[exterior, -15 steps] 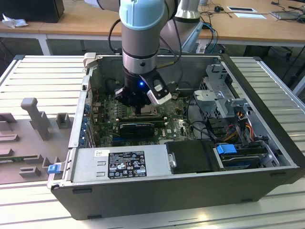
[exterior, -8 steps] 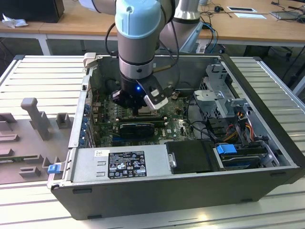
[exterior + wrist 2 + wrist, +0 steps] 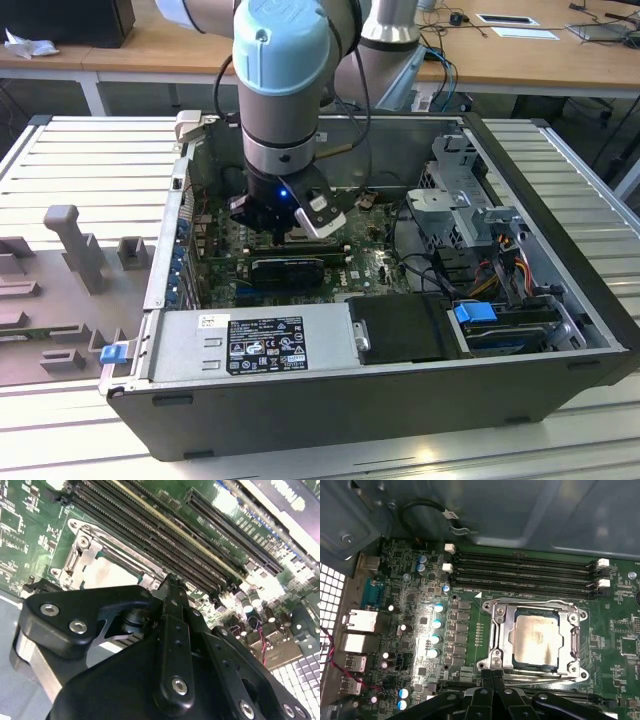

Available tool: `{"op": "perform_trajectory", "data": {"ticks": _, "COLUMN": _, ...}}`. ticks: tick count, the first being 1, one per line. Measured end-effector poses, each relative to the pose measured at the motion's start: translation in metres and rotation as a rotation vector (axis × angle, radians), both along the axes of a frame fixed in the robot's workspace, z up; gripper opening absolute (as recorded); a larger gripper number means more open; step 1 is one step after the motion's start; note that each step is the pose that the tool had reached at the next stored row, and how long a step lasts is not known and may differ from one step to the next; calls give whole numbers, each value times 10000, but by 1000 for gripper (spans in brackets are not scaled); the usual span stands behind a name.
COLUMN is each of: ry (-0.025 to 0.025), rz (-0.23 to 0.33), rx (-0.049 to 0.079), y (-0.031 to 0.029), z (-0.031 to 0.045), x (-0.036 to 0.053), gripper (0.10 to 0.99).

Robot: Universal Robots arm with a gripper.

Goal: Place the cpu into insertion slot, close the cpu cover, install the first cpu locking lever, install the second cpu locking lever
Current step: 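Install the second cpu locking lever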

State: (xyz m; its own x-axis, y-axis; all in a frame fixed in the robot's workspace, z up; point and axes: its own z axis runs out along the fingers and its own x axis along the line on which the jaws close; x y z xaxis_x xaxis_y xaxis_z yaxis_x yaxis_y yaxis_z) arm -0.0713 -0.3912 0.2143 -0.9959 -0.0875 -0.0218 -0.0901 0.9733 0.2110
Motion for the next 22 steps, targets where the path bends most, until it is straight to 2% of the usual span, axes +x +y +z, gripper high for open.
{"op": "perform_trajectory", "data": {"ticks": 4, "ry": -1, "rz": 2, "rx": 75, "y": -8, "z": -33, "x": -9, "gripper": 106}}
{"op": "perform_trajectory", "data": {"ticks": 6, "ry": -1, "rz": 0, "rx": 273, "y": -27, "z": -48, "x": -9, "gripper": 106}}
{"op": "perform_trajectory", "data": {"ticks": 10, "ry": -8, "rz": 1, "rx": 443, "y": -40, "z": -71, "x": -19, "gripper": 106}}
{"op": "perform_trajectory", "data": {"ticks": 13, "ry": -28, "rz": 3, "rx": 597, "y": -43, "z": -119, "x": -33, "gripper": 106}}
{"op": "perform_trajectory", "data": {"ticks": 22, "ry": -64, "rz": 22, "rx": 902, "y": -45, "z": -189, "x": -68, "gripper": 106}}
